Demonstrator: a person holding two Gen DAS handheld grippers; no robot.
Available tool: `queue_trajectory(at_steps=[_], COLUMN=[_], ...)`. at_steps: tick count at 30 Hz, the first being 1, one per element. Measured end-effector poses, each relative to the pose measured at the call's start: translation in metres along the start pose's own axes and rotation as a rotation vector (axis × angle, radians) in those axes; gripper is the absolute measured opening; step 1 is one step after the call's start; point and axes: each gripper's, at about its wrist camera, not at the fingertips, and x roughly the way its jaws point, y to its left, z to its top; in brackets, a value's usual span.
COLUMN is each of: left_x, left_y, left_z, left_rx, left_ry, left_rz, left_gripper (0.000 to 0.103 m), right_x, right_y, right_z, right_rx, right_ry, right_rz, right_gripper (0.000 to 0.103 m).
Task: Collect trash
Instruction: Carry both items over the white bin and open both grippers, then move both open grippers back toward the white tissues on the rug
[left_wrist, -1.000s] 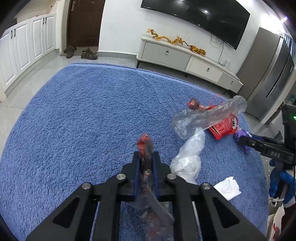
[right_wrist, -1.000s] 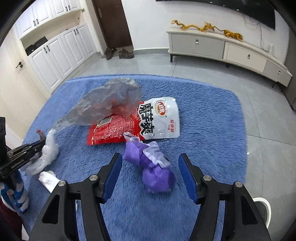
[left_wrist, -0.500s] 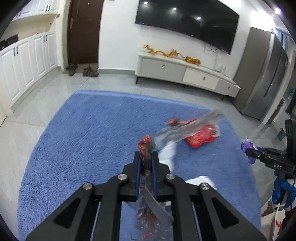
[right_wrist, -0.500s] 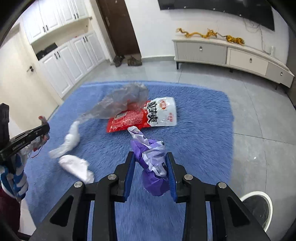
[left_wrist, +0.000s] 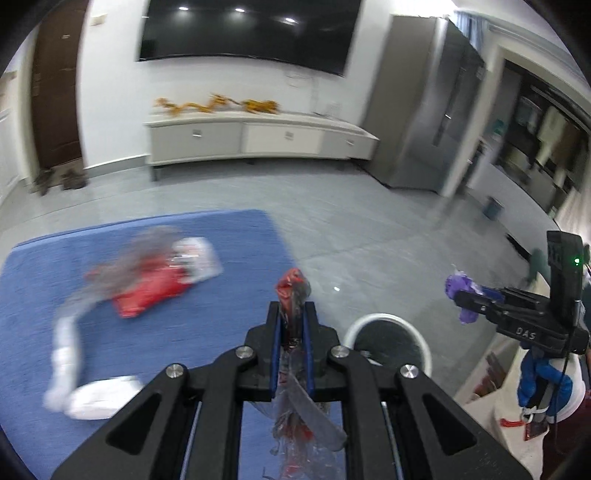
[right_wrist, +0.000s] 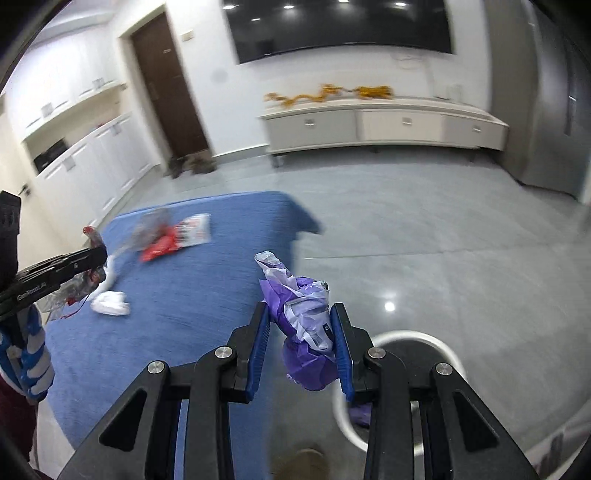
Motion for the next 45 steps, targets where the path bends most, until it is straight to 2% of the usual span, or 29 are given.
queue_trajectory(at_steps=[5, 10, 14, 19, 20, 21, 22, 24, 31, 39, 45], left_x=[0.05, 0.107, 0.148, 0.177, 0.179, 0.18, 0.18, 0.176, 0.151, 0.076, 0.023], left_y=[-0.066, -0.119, -0.149, -0.173, -0.174, -0.175, -0.176, -0.176, -0.169, -0.144, -0.109], left_z=[0.003, 0.003, 0.002, 0.002, 0.002, 0.003, 0.003, 0.002, 0.001, -0.009, -0.029], left_rx=[0.034, 0.05, 0.055, 0.055, 0.053, 0.053, 0.053, 0.054, 0.07, 0.128, 0.127], left_ry=[0.061, 0.14, 0.191, 0.236, 0.24, 0.241, 0.236, 0.22, 0.178, 0.024, -0.054], left_rz=[-0.065, -0.114, -0.145, -0.177, -0.184, -0.191, -0.191, -0.187, -0.161, -0.031, 0.03], left_gripper=[0.01, 0.012, 0.012, 0.013, 0.015, 0.024, 0.041, 0.055, 0.055, 0.055, 0.055], right_x=[-0.003, 0.021, 0.043, 0.062, 0.062, 0.062, 0.061, 0.059, 0.036, -0.002, -0.027], right_y=[-0.059, -0.1, -0.124, -0.149, -0.151, -0.152, -0.152, -0.153, -0.146, -0.103, -0.068], right_z=[-0.022, -0.043, -0.051, -0.058, -0.059, -0.06, -0.06, -0.061, -0.06, -0.049, -0.047], right_rx=[0.094, 0.166, 0.208, 0.246, 0.247, 0.246, 0.243, 0.248, 0.248, 0.168, 0.125], right_ry=[0.02, 0.078, 0.114, 0.137, 0.136, 0.136, 0.135, 0.13, 0.092, 0.02, -0.017], right_rz=[-0.047, -0.075, -0.09, -0.128, -0.13, -0.138, -0.145, -0.151, -0.168, -0.147, -0.127], right_gripper=[0.033, 0.035, 0.035, 0.035, 0.037, 0.038, 0.04, 0.043, 0.044, 0.044, 0.044])
